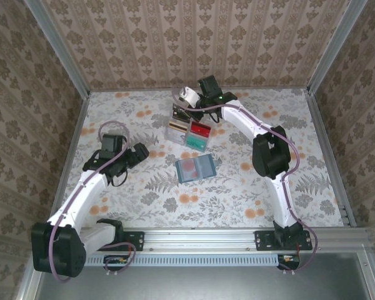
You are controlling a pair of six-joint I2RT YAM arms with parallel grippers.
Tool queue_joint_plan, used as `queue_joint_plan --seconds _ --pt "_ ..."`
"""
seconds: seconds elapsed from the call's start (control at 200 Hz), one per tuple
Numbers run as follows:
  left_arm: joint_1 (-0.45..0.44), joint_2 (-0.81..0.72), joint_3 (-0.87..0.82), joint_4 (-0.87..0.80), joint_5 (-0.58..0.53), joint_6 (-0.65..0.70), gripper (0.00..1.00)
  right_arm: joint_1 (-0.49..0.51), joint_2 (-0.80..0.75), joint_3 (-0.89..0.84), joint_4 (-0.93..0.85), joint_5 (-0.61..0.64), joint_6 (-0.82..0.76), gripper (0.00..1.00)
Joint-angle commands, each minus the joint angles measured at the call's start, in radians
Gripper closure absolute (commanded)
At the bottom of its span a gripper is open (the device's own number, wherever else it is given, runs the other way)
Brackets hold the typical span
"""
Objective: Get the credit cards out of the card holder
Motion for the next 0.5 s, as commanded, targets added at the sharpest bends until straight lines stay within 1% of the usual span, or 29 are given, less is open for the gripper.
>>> queue_joint_plan --seconds 0.0,0.19,0.31,0.405,0.44,0.495 --pt "0.015 0.005 -0.016 0.012 0.007 -0.005 0.0 0.0 0.045 0.028 -0.057 -0.002 -0.027 0.96" --pt "0.026 0.006 -0.018 0.014 0.023 -0.001 0.0 -0.001 0.054 0.045 -0.063 -0.002 -0.026 0.91" --pt "0.032 0.004 -0.017 0.01 0.029 0.004 0.0 0.0 0.054 0.06 -0.087 0.005 -0.006 0.85" --pt "0.036 0.0 -0.015 0.008 0.03 0.007 0.0 0.0 0.032 0.055 -0.074 0.011 0.029 0.78" --pt "0.037 -0.001 -0.013 0.007 0.032 0.007 0.0 -0.001 0.02 0.05 -0.051 0.01 0.047 0.74" --pt "0.037 -0.004 -0.01 0.004 0.034 0.011 0.0 0.0 -0.002 0.047 -0.036 0.009 0.071 0.7"
